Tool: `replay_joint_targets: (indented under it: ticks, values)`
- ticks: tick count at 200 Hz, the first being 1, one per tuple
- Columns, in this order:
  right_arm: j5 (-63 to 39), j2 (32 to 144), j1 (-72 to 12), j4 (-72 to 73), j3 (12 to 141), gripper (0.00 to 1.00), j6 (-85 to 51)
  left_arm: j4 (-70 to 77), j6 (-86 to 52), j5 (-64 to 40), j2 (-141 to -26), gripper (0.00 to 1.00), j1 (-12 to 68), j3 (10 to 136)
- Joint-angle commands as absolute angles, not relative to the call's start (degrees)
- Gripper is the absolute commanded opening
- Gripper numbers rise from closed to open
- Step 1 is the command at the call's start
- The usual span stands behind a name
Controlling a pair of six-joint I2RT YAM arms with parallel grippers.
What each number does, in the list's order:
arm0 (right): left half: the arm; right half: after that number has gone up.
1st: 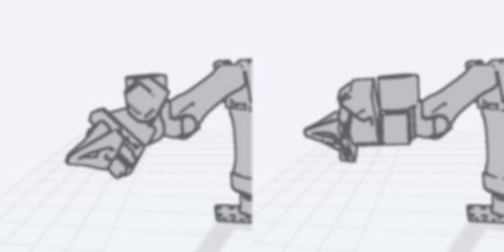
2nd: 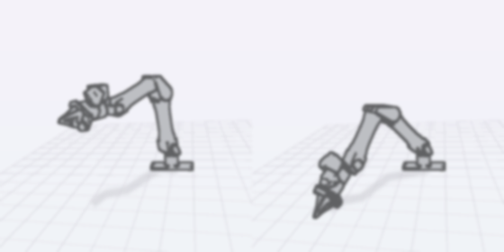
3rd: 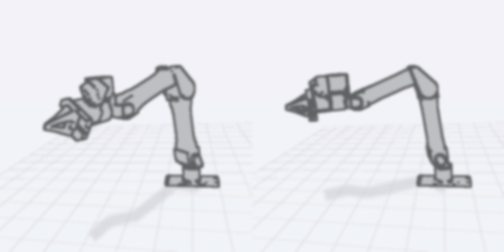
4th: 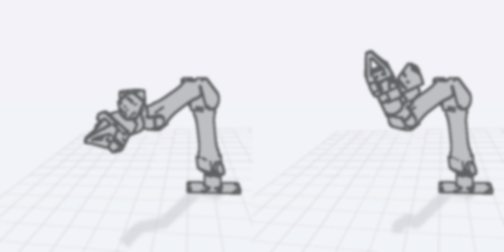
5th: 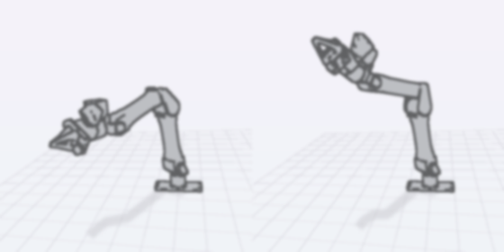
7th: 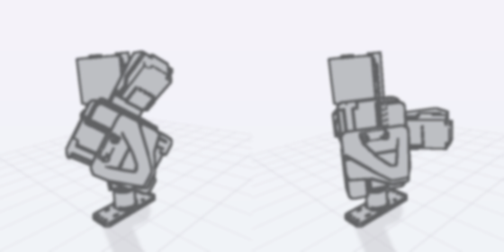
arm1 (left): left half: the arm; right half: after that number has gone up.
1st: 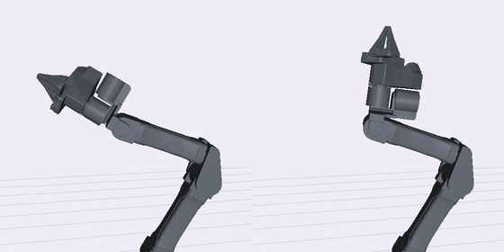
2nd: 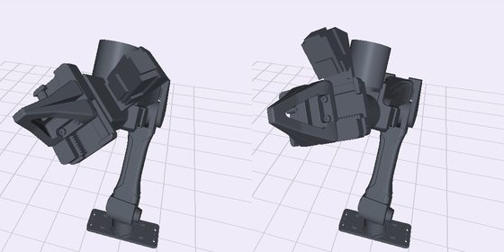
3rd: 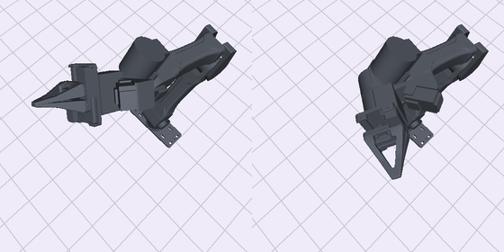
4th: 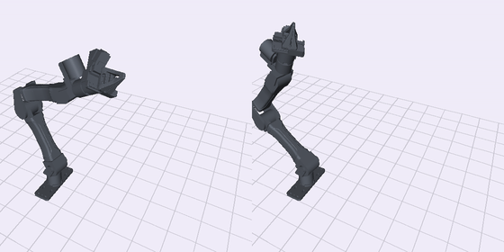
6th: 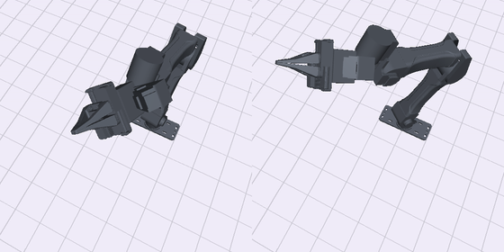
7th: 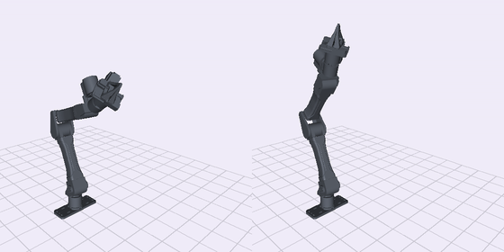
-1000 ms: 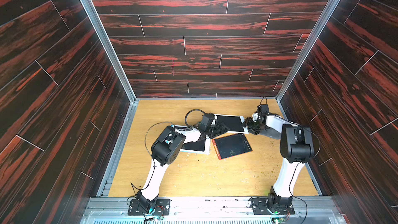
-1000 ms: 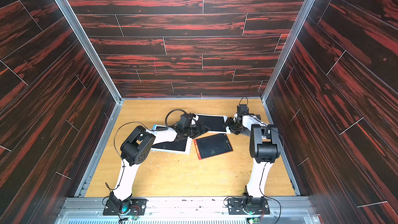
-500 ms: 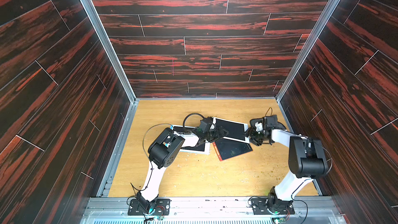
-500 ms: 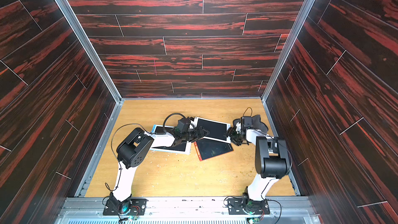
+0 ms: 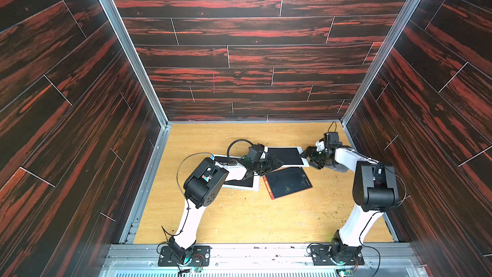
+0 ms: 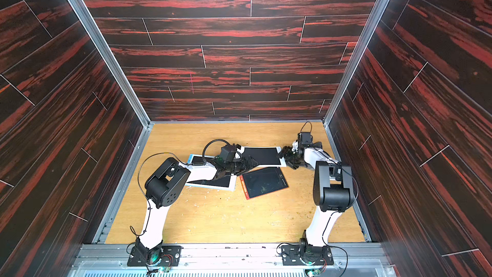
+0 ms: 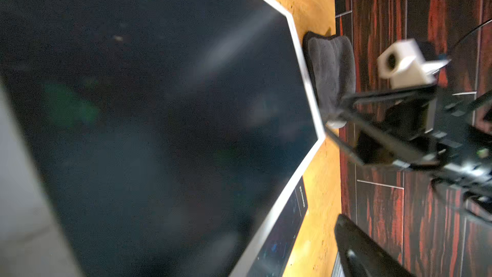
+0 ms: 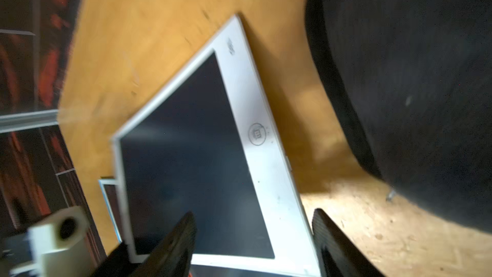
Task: Wipe the drawing tablet
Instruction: Move the drawing tablet to the center of the board.
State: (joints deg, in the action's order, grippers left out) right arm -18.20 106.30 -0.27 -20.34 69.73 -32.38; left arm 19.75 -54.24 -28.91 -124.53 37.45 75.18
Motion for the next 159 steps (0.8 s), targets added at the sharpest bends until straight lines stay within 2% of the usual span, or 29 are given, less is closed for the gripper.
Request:
replay_joint_targets:
  ticks: [1,25,59,87,159]
  values:
    - [-20.4,104.6,-1.4,-24.5,71.3,0.72,-32.7,9.1,-50.6,-31.4,-127.1,1.00,36.5,76.6]
    - [-16.6,102.6,-1.3,-26.5,72.0,0.73,-31.6,0.4,-45.8,-31.0,-125.4,1.00,34.1,79.4]
    - [-12.1,98.4,-1.3,-28.3,70.9,0.73,-30.0,-19.6,-39.8,-29.4,-126.2,1.00,31.7,88.7]
    - [-9.0,94.7,-1.3,-29.2,69.0,0.73,-28.8,-22.9,-38.2,-30.4,-126.7,1.00,31.5,91.3]
    - [-12.2,92.8,-1.6,-26.9,60.2,0.73,-28.4,-23.8,-38.8,-32.9,-129.8,1.00,31.7,96.2]
